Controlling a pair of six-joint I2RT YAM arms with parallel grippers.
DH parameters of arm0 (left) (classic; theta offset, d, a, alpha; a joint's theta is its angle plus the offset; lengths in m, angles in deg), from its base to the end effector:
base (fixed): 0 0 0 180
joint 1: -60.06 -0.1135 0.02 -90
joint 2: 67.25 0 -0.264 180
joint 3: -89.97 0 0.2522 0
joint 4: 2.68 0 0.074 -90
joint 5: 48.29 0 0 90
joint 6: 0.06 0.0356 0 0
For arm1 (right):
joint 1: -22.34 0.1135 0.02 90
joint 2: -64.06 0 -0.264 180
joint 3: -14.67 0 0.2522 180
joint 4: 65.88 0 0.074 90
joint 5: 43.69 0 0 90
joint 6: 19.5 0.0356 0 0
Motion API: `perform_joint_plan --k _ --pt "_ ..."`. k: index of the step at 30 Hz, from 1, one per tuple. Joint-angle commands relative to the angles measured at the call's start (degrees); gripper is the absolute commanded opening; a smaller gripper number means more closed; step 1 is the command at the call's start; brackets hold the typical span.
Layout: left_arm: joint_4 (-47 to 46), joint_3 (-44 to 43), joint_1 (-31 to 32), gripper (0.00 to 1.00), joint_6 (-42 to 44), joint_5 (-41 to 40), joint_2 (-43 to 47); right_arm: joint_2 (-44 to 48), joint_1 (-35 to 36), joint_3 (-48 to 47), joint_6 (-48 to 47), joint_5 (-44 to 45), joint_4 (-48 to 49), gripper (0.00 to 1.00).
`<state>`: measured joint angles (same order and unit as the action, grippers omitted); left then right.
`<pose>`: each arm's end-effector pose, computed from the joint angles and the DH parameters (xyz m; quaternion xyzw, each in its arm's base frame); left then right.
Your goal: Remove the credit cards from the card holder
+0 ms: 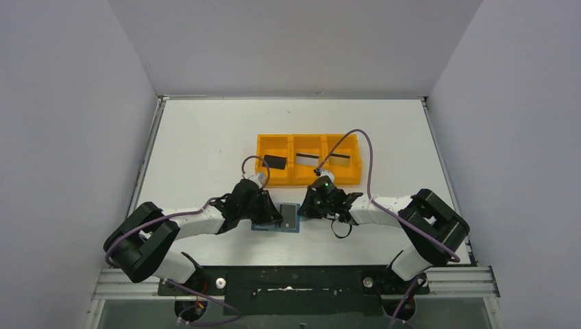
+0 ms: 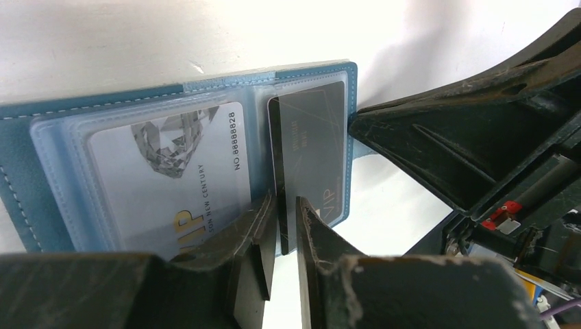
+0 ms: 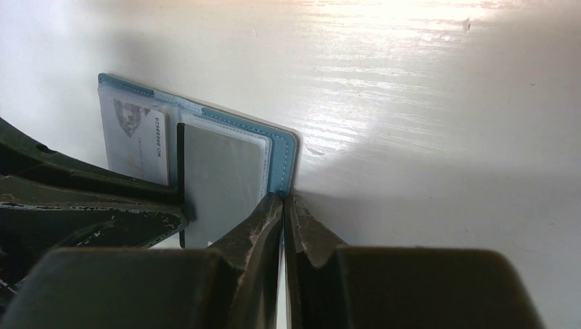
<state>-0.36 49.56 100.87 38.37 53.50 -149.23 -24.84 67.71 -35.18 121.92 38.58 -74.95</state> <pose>0.1847 -0.1691 0.1321 -0.0458 0.9150 -0.3465 0.2015 0.1959 0.2053 0.1372 0.0251 0.9318 0.3084 0.1897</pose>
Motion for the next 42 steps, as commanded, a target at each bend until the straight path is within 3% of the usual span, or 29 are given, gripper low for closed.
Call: perform_joint_plan --k 1,11,22,32,38,42 --pt "-3.0 0.4 -0.2 0.17 -1.3 0.0 2.4 -0.8 0.1 -0.2 -1.7 1.1 -0.6 0.05" --pt "-5.0 1.5 -0.9 0.00 -2.7 0.1 3.0 -1.1 0.2 0.3 -1.1 1.2 -1.0 0.06" --pt "-2.9 1.1 -1.1 0.00 -2.0 -0.3 4.4 1.7 0.1 -2.7 -3.1 3.4 -4.2 0.09" --pt "0.6 -0.5 -1.1 0.00 -0.4 -0.6 5.1 5.3 0.7 -5.0 -5.4 -2.0 0.4 0.16" --pt "1.0 -0.3 -1.1 0.00 -0.2 -0.8 5.5 0.4 1.6 -6.3 -4.9 -6.5 4.3 0.16" --pt "1.2 -0.3 -1.1 0.00 -0.1 -0.8 6.1 -3.2 2.7 -5.6 -2.8 -4.5 4.1 0.15"
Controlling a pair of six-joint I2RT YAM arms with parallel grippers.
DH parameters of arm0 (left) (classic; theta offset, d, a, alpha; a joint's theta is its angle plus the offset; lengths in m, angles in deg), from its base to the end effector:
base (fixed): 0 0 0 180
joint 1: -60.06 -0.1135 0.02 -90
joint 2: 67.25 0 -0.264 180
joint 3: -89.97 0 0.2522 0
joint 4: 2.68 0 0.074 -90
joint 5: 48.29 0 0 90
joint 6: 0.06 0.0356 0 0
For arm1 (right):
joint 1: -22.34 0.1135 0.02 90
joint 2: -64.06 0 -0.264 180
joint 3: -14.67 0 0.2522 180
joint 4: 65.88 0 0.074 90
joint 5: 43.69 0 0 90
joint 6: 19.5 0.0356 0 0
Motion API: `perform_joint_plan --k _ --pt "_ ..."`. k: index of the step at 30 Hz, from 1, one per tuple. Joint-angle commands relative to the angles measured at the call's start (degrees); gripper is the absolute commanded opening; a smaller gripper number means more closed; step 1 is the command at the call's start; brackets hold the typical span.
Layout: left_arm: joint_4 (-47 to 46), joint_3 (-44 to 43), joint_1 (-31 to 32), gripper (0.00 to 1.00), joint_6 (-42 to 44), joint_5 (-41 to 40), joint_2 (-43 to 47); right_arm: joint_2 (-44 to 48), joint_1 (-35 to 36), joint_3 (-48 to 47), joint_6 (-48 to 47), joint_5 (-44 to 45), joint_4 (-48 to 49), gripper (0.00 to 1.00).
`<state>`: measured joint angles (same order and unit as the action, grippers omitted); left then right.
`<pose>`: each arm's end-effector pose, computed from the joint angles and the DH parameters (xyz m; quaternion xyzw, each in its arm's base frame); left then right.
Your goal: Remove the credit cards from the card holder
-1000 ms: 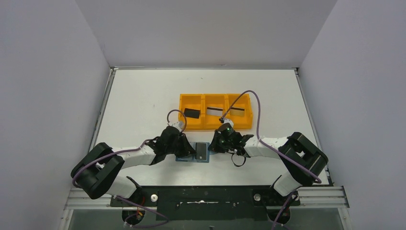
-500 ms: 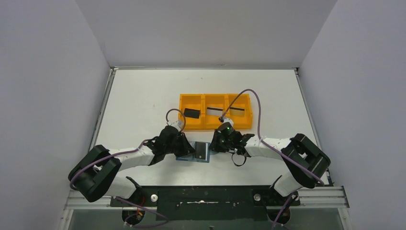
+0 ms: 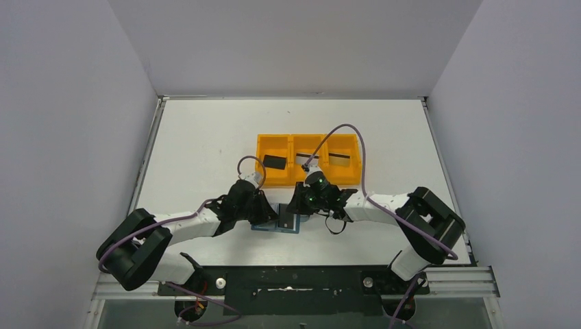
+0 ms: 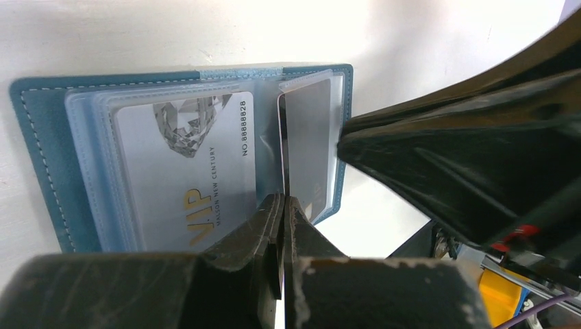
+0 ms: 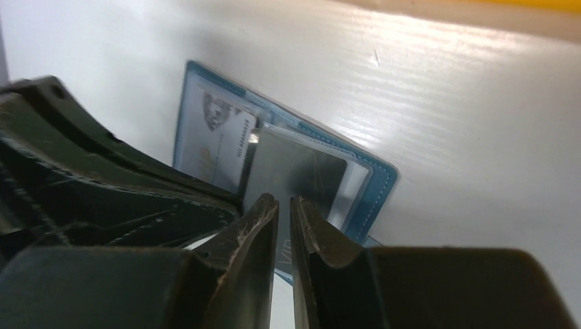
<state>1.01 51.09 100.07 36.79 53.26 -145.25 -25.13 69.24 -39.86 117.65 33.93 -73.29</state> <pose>0.1797 -0.1602 0.1386 -0.0643 0.9104 -0.3526 0.2067 0.2025 0.2275 0.1612 -0.0418 0.9086 0.3626 0.2032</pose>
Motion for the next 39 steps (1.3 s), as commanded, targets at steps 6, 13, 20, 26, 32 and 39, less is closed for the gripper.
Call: perform_joint_plan --k 6,13,20,26,32,39 --pt "1.1 -1.6 -0.5 0.00 1.7 -1.4 3.6 -4.5 1.3 1.0 3.0 3.3 -1.0 0.17" --pt "2.4 -1.4 -0.8 0.00 2.1 -2.9 4.6 -4.4 1.4 3.2 4.9 4.3 -0.8 0.19" --pt "3.3 -2.0 -1.0 0.00 2.7 -2.7 3.9 -3.3 1.3 3.0 4.9 6.4 -2.6 0.20" --pt "3.6 -1.4 -1.2 0.00 2.6 -4.1 5.8 -3.8 1.1 2.9 4.9 6.3 -2.8 0.20" --pt "-4.5 0.6 -1.7 0.14 0.5 0.7 3.3 -3.9 0.2 4.8 6.0 2.3 1.7 0.21" --pt "-12.3 3.1 -1.8 0.18 -3.7 3.1 -0.9 -3.9 0.1 4.8 6.5 1.9 2.2 0.20"
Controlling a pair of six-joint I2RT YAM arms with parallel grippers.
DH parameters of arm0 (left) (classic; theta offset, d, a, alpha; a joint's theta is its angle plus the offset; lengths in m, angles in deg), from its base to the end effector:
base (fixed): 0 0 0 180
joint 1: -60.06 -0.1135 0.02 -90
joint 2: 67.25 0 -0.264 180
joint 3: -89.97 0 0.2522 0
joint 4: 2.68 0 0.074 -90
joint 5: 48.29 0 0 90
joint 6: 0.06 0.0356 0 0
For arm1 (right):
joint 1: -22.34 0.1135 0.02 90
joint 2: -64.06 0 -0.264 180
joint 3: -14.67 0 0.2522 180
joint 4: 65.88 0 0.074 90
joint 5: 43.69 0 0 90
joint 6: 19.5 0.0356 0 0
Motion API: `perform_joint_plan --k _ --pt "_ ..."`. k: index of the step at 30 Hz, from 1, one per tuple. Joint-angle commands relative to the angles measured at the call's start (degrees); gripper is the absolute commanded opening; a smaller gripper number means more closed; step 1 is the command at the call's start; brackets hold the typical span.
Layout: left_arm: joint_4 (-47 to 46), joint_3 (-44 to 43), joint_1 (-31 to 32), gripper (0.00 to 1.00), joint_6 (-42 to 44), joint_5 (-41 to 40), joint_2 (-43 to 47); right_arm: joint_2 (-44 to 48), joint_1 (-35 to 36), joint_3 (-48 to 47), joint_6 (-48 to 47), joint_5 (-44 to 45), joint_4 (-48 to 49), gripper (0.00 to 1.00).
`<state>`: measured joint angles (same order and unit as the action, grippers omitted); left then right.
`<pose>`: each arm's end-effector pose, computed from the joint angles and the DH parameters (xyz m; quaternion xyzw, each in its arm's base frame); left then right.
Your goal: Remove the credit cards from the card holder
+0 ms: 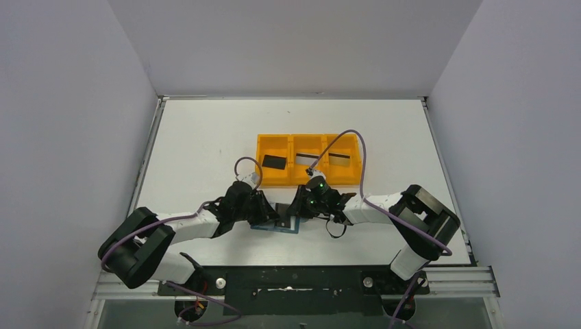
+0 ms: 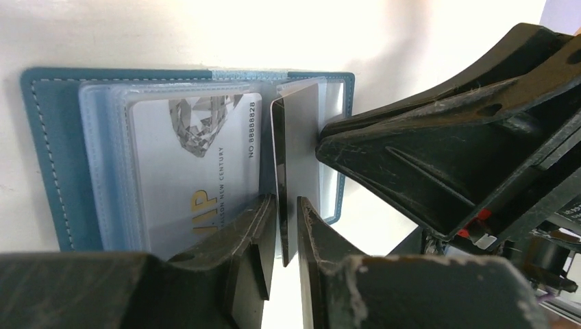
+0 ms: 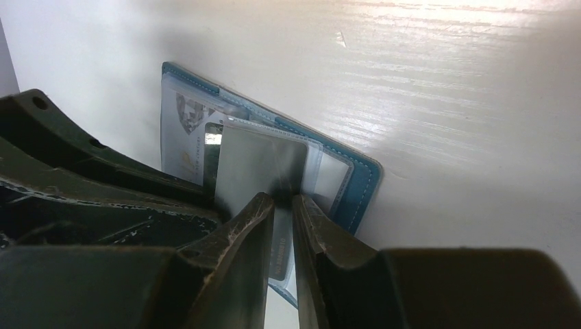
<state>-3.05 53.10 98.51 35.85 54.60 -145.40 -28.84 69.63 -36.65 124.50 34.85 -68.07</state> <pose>0.1810 -0.1539 0.1343 -0.0768 0.9018 -0.3689 0.2116 0.1987 0.2257 0.1345 0.0144 0.9158 0.3603 0.1767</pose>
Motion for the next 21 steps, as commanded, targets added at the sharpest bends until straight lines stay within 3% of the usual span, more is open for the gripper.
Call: perform_joint_plan --k 1,7,21 --pt "-8.5 1.4 -0.3 0.18 -3.0 1.4 -0.7 -0.1 -0.3 1.6 -0.4 1.1 -3.1 0.20" --pt "-5.5 1.3 -0.7 0.10 -2.2 -0.8 1.0 -0.2 -0.3 1.4 -0.4 2.1 -4.2 0.20" --pt "-5.2 0.7 -1.9 0.06 -0.3 2.2 2.8 -0.2 -0.3 0.4 -1.0 3.7 -6.4 0.16"
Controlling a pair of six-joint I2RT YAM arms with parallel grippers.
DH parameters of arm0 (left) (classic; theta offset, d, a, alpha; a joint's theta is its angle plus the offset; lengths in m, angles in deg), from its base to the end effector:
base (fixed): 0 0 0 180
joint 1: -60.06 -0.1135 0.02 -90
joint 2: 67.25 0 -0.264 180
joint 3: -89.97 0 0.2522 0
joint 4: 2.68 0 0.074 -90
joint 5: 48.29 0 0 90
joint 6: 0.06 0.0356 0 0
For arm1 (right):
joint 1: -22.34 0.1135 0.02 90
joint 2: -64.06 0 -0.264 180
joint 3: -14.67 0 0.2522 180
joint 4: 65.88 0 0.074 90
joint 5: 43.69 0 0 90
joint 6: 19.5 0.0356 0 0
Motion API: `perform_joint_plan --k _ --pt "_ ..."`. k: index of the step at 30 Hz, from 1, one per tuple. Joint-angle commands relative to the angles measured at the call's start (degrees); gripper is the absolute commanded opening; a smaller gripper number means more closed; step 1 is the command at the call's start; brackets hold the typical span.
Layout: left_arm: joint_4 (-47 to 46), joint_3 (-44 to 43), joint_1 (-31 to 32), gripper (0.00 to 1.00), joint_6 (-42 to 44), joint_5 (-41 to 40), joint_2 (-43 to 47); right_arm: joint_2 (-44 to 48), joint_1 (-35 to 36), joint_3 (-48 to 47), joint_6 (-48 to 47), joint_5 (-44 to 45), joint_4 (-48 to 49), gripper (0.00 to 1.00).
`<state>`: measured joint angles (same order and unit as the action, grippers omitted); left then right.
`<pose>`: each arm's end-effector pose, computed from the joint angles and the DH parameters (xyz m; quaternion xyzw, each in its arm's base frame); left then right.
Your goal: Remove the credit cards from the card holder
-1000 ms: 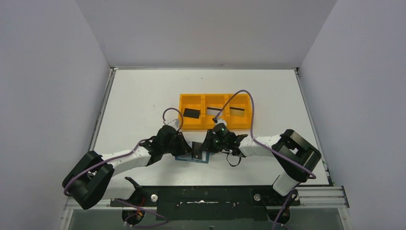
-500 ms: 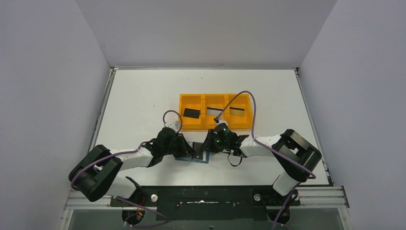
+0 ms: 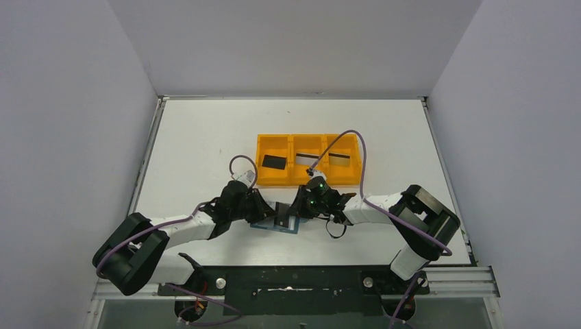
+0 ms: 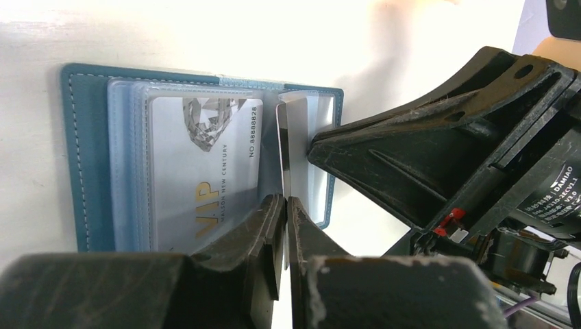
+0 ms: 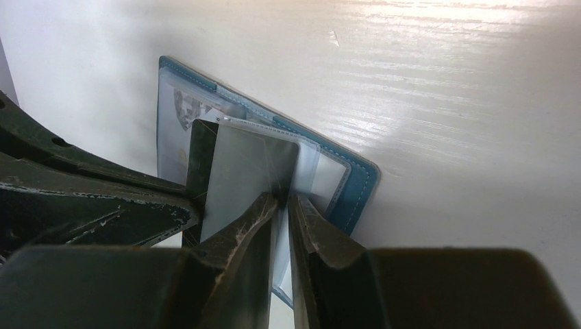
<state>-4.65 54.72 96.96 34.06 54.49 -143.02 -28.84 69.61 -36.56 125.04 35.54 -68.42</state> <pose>0.1807 -0.1455 0.1378 -0.1000 0.8910 -0.3815 0.2249 0.1986 0.2248 0.1335 0.0217 0.9176 0.3551 0.1772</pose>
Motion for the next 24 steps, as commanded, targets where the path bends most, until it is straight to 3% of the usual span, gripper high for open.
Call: perform_joint_plan --k 1,2,14,20,24 --pt "-3.4 -1.1 -0.4 0.03 1.7 2.5 0.1 -0.1 -0.3 0.2 -1.7 3.0 -6.2 0.16" --pt "-3.0 -1.4 -0.4 0.00 1.9 2.4 -0.1 -0.1 -0.2 0.2 -1.7 3.1 -6.3 0.16" --pt "8.1 -2.3 -2.4 0.00 5.7 -2.7 6.4 0.8 -0.3 -0.3 -2.3 4.4 -8.4 0.16" --pt "1.5 -1.4 -2.5 0.00 4.5 2.3 3.6 0.8 -0.3 -1.3 -2.8 4.1 -8.6 0.16" --pt "-2.8 -0.8 -2.4 0.07 3.0 5.4 0.9 0.9 -0.3 -1.5 -3.0 3.9 -8.6 0.16"
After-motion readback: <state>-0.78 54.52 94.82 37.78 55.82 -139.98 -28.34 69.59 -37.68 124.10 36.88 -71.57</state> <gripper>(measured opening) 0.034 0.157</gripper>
